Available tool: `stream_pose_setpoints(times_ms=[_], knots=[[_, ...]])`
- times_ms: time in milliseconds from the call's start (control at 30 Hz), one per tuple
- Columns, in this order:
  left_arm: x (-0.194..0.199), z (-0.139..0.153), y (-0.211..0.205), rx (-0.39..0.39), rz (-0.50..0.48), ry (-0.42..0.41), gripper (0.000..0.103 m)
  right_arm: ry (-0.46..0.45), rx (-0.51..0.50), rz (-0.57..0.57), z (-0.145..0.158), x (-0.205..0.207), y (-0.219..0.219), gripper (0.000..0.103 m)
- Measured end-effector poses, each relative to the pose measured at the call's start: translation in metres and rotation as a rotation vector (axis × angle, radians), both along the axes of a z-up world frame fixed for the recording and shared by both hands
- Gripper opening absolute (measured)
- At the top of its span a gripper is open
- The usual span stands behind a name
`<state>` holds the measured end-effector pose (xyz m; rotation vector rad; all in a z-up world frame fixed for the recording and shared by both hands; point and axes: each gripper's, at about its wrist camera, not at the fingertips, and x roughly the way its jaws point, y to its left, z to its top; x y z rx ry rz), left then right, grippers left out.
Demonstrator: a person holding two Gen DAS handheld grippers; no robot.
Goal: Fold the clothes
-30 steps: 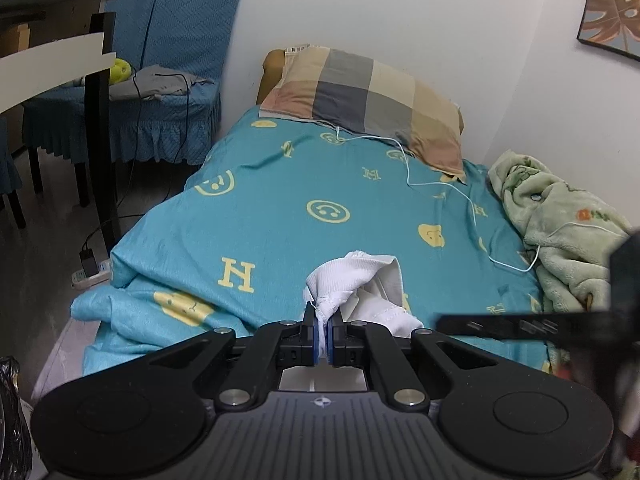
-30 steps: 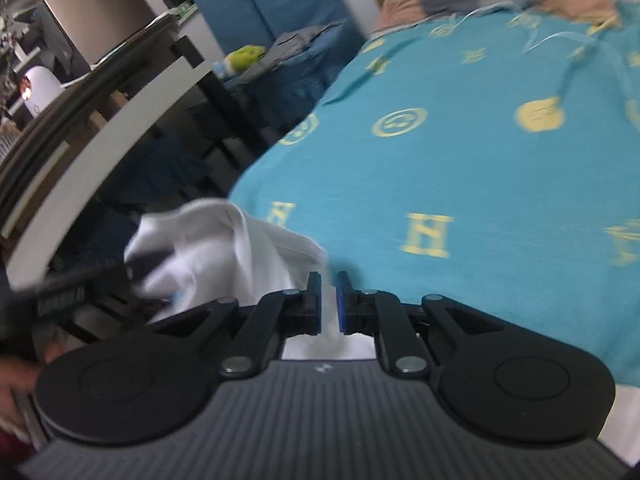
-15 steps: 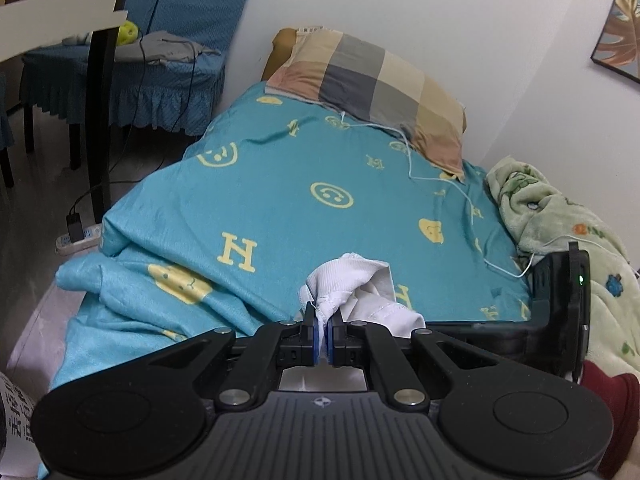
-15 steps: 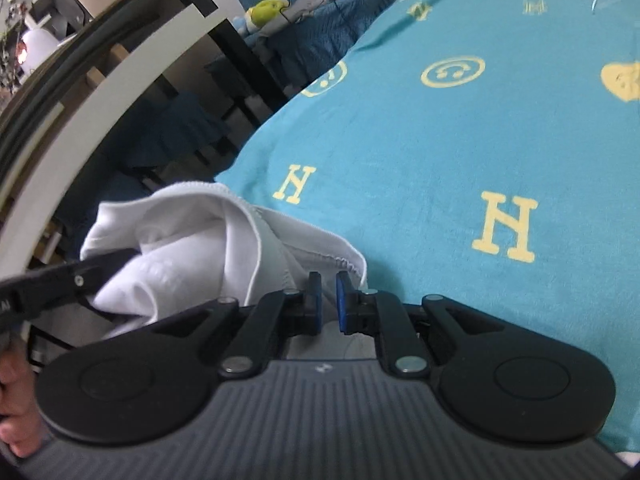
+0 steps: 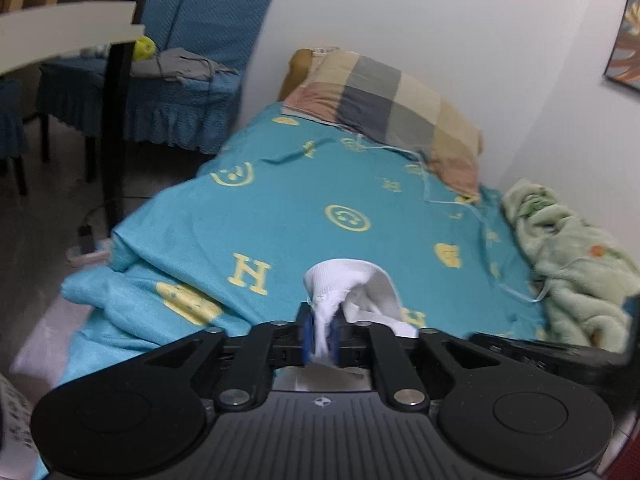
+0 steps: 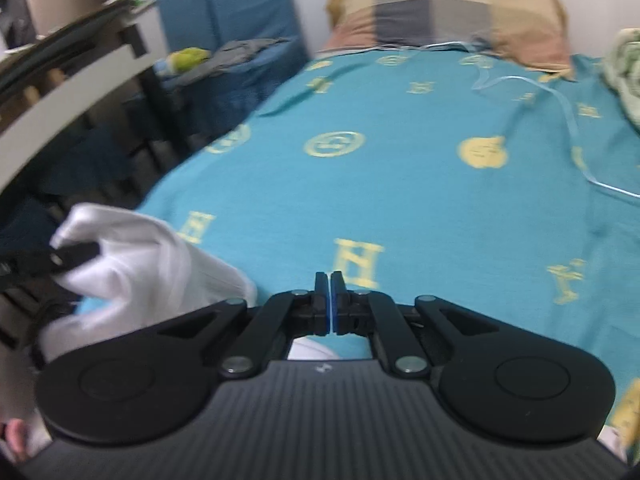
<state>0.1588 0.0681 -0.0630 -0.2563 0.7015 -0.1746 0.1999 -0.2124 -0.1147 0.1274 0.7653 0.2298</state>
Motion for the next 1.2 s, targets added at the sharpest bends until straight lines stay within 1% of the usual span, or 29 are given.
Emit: stream_pose_setpoints(times_ms=[33,67,100,133,167,200,267,333,367,400,467,500,667,733,867,1033,1200], knots=[[-0.001,0.002,-0.002,0.023,0.015,0.000,0.032,-0.007,-0.024,-0.026,-0.004,-0.004,-0.003,0.005],[-0.003,0.004,-0.004,0.047,0.030,-0.001,0.050,-0.012,-0.048,-0.047,-0.007,-0.007,-0.006,0.006],[-0.005,0.006,-0.007,0.063,0.035,-0.010,0.060,-0.013,-0.066,-0.061,-0.011,-0.009,-0.008,0.006],[-0.008,0.008,-0.010,0.079,0.040,-0.020,0.063,-0.015,-0.083,-0.075,-0.014,-0.011,-0.009,0.006],[-0.010,0.009,-0.013,0.095,0.044,-0.029,0.071,-0.017,-0.090,-0.082,-0.017,-0.011,-0.010,0.006],[-0.012,0.010,-0.017,0.119,0.054,-0.034,0.081,-0.019,-0.096,-0.089,-0.019,-0.011,-0.010,0.005],[-0.016,0.009,-0.029,0.162,0.064,-0.052,0.087,-0.019,-0.103,-0.095,-0.022,-0.011,-0.010,0.005],[-0.018,0.007,-0.042,0.195,0.050,-0.070,0.093,-0.029,-0.101,-0.095,-0.020,-0.014,-0.009,0.005],[-0.018,0.005,-0.049,0.205,0.049,-0.086,0.100,-0.034,-0.100,-0.095,-0.019,-0.016,-0.009,0.005],[-0.018,0.002,-0.055,0.214,0.050,-0.103,0.103,-0.039,-0.099,-0.095,-0.018,-0.017,-0.009,0.005],[-0.011,-0.011,-0.069,0.234,0.041,-0.108,0.103,-0.032,-0.090,-0.105,-0.019,-0.020,-0.010,0.005],[-0.006,-0.020,-0.076,0.243,0.018,-0.091,0.103,-0.022,-0.085,-0.112,-0.021,-0.021,-0.011,0.005],[0.024,-0.073,-0.105,0.282,-0.061,0.046,0.103,0.001,-0.086,-0.145,-0.026,-0.031,-0.017,0.005],[0.031,-0.088,-0.110,0.267,-0.060,0.083,0.103,-0.006,-0.079,-0.156,-0.029,-0.035,-0.018,0.005],[0.027,-0.094,-0.115,0.297,-0.032,0.046,0.103,-0.024,-0.093,-0.154,-0.040,-0.036,-0.017,0.005],[0.025,-0.092,-0.114,0.306,-0.037,0.049,0.103,-0.007,-0.090,-0.156,-0.052,-0.035,-0.018,0.005],[0.025,-0.094,-0.115,0.306,-0.041,0.053,0.103,-0.006,-0.102,-0.160,-0.055,-0.036,-0.016,0.005]])
